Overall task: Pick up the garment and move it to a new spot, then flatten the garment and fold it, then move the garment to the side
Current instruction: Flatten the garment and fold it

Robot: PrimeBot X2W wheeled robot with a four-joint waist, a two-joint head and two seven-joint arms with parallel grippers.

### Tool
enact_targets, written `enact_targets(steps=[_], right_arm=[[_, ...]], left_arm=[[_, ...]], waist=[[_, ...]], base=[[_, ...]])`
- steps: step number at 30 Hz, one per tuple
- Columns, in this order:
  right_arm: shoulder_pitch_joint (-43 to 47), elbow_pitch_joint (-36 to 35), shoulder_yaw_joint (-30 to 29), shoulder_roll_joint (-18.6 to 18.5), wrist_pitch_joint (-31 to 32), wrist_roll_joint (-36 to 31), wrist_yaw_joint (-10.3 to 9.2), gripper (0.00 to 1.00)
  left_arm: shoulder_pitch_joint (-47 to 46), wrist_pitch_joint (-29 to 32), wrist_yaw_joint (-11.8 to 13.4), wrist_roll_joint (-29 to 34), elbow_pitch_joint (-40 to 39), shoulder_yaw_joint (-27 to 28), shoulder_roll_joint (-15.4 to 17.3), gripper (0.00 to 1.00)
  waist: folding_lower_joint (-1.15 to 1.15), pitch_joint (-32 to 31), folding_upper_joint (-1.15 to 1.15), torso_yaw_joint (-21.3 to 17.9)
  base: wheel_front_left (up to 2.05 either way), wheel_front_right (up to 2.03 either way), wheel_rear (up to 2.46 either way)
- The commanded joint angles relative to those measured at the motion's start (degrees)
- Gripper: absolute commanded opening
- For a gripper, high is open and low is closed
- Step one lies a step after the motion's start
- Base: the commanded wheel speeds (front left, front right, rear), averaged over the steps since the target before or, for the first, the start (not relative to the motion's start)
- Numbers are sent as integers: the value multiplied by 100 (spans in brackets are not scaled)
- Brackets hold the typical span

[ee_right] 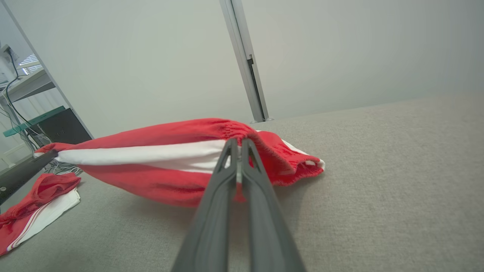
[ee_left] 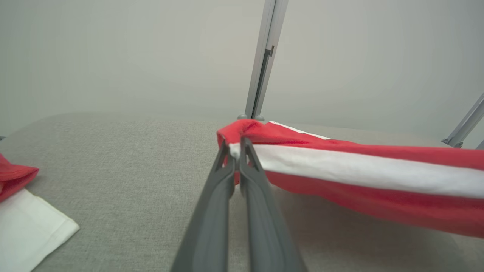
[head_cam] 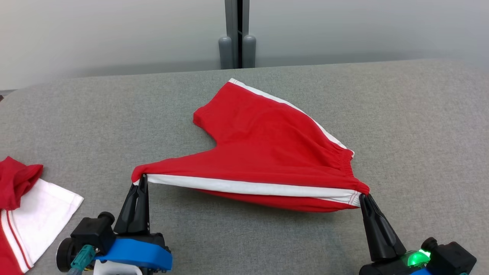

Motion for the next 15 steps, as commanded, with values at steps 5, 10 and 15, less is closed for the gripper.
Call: enact_targets(steps=[5,10,15], right_arm=[[-32,-36,-56,48,-28,61,1,0],[-575,250,-134,85,-28,273,1,0],[-1199,539,-324,102,-26,455,2,0]], left_arm=[[-206,287,-9,25,-494,-40,139,0],[-1155,525,-173,116,-120,-212,297,0],[-2342,746,-300,207,458,-473,376,0]], waist=[[1,223,2,-107],[1,689,2,-213],[1,1260,2,-290]], base=[[0,0,0],[0,0,0],[0,0,0]])
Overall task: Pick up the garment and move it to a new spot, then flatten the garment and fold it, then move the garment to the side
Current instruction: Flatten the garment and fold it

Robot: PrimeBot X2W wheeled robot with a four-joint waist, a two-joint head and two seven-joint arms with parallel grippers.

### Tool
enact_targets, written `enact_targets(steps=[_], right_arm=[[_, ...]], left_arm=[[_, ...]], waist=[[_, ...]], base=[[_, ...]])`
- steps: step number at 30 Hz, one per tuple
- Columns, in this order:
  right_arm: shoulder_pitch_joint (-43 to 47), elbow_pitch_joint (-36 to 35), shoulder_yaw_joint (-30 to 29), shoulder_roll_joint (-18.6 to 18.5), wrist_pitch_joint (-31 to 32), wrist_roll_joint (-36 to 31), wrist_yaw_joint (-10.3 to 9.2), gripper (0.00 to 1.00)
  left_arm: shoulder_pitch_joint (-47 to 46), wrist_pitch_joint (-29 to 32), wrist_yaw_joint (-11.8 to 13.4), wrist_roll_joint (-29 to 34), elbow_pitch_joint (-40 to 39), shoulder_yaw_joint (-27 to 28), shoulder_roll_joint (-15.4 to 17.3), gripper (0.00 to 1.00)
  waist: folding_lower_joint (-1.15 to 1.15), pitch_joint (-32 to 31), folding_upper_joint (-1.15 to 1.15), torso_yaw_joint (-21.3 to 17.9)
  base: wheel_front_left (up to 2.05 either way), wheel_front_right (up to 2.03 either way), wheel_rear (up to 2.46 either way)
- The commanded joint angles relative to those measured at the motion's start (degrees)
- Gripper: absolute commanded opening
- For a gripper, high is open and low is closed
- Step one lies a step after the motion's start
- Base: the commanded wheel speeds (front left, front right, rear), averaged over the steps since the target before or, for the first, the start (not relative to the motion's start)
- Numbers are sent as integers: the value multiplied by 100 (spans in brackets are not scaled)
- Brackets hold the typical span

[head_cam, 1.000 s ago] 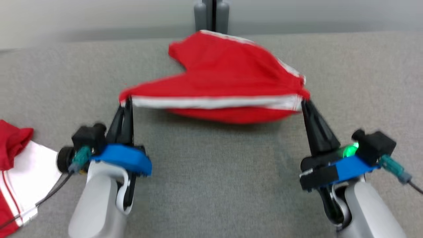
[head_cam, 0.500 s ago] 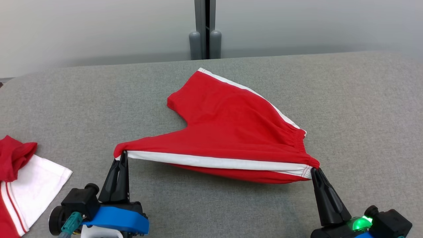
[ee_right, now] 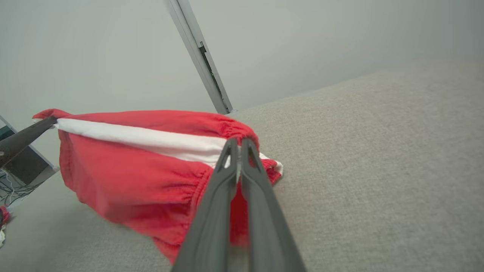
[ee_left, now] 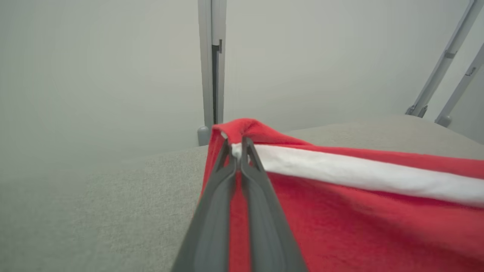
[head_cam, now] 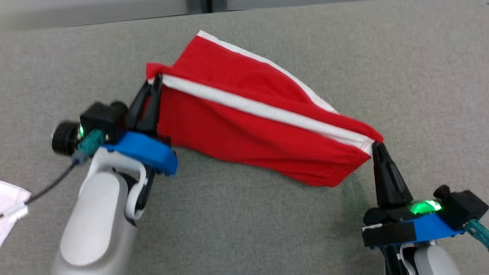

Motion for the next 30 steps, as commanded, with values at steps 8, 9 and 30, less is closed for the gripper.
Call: enact_targets(steps=[8,9,30], right_arm=[[-1168,637,50,9,-21,491,2,0],[-1298,689,68,6,-21,565,2,0],[-2082,922,486,5,-20,308,2,100]], left_arm=[[-2143,146,-111,273,1764,-391,241,0],[-2383,124,-112,299,2012,-399,253,0],[-4183,-743,-130,180,5315,-609,80,100]], waist=[[-2,920,-2,-302],[-2,1000,-2,-359],[-2,1403,-2,-740]], base=[[0,0,0],[0,0,0],[0,0,0]])
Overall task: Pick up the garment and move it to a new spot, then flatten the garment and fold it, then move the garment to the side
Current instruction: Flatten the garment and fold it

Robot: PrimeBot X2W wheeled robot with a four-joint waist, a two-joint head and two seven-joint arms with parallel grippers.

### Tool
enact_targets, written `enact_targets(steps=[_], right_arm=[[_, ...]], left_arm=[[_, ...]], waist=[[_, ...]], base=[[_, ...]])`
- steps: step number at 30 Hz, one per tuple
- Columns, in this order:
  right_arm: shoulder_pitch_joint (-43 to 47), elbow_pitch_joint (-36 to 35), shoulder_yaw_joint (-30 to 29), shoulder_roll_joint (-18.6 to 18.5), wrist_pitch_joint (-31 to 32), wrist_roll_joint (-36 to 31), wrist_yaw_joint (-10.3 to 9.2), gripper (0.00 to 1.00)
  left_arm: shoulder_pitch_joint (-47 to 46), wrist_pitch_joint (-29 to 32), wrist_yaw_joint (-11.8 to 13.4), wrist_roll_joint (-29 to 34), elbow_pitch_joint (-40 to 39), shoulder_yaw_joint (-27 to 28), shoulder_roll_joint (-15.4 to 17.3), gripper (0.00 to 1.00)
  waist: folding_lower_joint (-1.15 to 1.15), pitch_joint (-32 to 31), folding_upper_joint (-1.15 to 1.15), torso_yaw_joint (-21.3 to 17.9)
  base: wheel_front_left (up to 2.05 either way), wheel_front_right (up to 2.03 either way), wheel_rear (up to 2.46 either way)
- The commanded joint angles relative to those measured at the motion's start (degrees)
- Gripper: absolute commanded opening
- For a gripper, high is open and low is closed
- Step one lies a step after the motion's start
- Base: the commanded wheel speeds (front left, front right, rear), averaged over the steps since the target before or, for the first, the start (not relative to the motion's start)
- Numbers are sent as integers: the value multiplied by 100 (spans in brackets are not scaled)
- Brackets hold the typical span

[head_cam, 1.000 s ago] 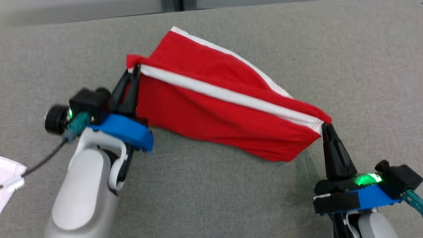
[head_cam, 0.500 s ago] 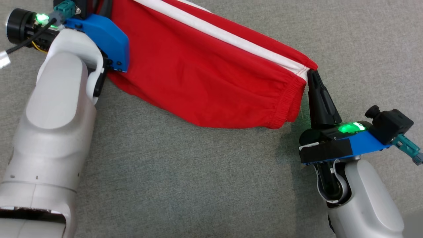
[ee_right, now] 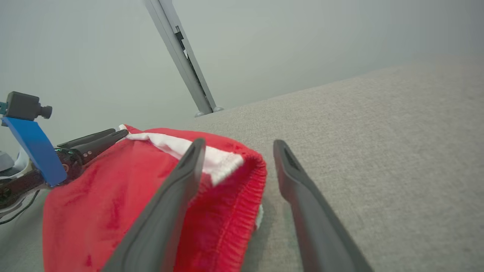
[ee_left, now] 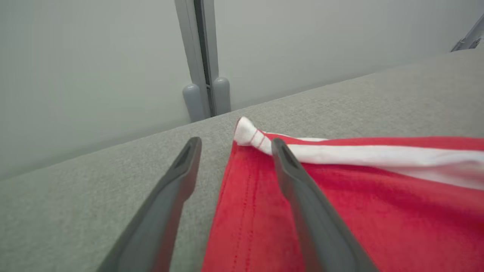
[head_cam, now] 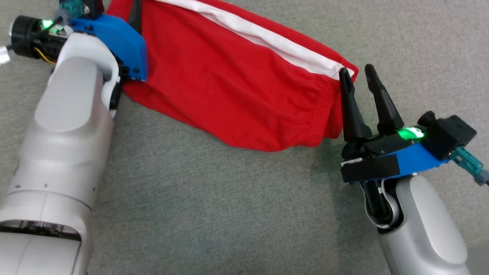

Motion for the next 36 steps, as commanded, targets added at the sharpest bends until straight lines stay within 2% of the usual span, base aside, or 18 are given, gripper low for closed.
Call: enact_targets(steps=[1,5,8,17,22,27,36], right_arm=[[156,-93,-53,-15,-19,-130,2,100],[469,-409,-282,-15,-19,-585,2,100],[701,-614,-463,-68,-19,-925,1,100],[1236,-912,-964,-196,-19,-1467,1,100],[1465,-837,-1063,-202,-14,-1567,1,100],[1664,-782,-1123,-186,92,-1604,2,100],[2084,-736,-1234,-136,272,-1558,1,100]], left_arm=[[114,-208,51,-41,38,32,-23,100],[434,-653,247,-159,-28,129,-123,100],[826,-754,426,-250,-335,248,-166,100],[2857,-769,1090,-137,-3036,672,-205,100],[3953,-769,1330,-50,-4074,879,-181,100],[4807,-767,1379,-12,-4739,981,-119,100],[5666,-676,1219,-59,-5016,846,59,100]], waist=[[-1,-51,-1,34],[-1,-289,-1,155],[-1,-495,-1,261],[-1,-1075,-1,665],[-1,-1388,-1,832],[-1,-1678,-1,958],[-1,-2165,-1,1071]], base=[[0,0,0],[0,0,0],[0,0,0],[0,0,0],[0,0,0],[0,0,0],[0,0,0]])
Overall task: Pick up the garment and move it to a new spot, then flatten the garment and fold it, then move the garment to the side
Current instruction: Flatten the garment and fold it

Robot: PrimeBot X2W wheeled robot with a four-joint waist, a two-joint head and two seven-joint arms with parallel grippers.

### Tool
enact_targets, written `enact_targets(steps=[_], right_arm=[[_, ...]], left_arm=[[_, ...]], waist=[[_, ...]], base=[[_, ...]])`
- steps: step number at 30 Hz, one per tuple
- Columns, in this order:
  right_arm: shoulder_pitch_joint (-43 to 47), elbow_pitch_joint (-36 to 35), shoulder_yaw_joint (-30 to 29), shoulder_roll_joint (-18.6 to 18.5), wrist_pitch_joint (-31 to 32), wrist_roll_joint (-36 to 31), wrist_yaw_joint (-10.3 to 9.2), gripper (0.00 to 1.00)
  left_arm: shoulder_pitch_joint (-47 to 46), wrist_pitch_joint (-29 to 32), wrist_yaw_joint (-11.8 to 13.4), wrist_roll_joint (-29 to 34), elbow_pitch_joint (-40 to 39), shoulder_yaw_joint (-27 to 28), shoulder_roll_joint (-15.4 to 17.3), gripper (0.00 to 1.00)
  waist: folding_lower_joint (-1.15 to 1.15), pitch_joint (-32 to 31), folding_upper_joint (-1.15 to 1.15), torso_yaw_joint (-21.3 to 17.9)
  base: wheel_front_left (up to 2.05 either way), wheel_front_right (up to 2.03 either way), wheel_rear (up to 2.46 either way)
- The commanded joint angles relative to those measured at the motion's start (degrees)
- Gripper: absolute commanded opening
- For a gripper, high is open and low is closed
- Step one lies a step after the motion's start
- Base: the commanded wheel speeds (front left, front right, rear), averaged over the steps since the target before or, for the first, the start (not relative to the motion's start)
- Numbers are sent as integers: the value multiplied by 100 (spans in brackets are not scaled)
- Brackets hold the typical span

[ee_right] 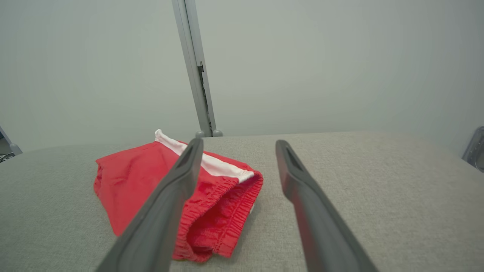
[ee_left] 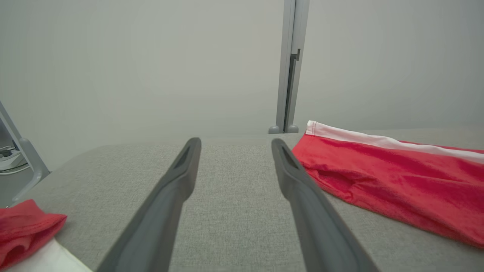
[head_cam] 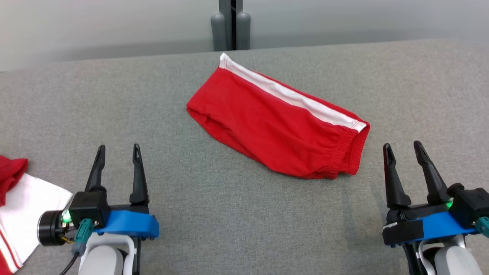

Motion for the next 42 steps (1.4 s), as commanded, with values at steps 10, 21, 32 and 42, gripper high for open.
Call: enact_targets(steps=[10,21,32,42], right_arm=[[259,-109,-60,29,174,39,2,100],[177,-248,-59,45,227,60,2,100],[-187,-434,-34,77,119,97,1,100],[-549,-201,120,115,-84,211,1,100]], left_arm=[[307,186,-24,-93,-173,-59,142,100],[48,266,-65,-61,-265,-139,237,100],[-1708,956,-716,-37,478,-631,244,100],[-3375,2026,-1228,-389,2556,-1022,386,100]], waist=[[1,-214,1,16],[1,-59,1,28],[1,816,1,-179],[1,1372,1,-578]], base=[[0,0,0],[0,0,0],[0,0,0],[0,0,0]])
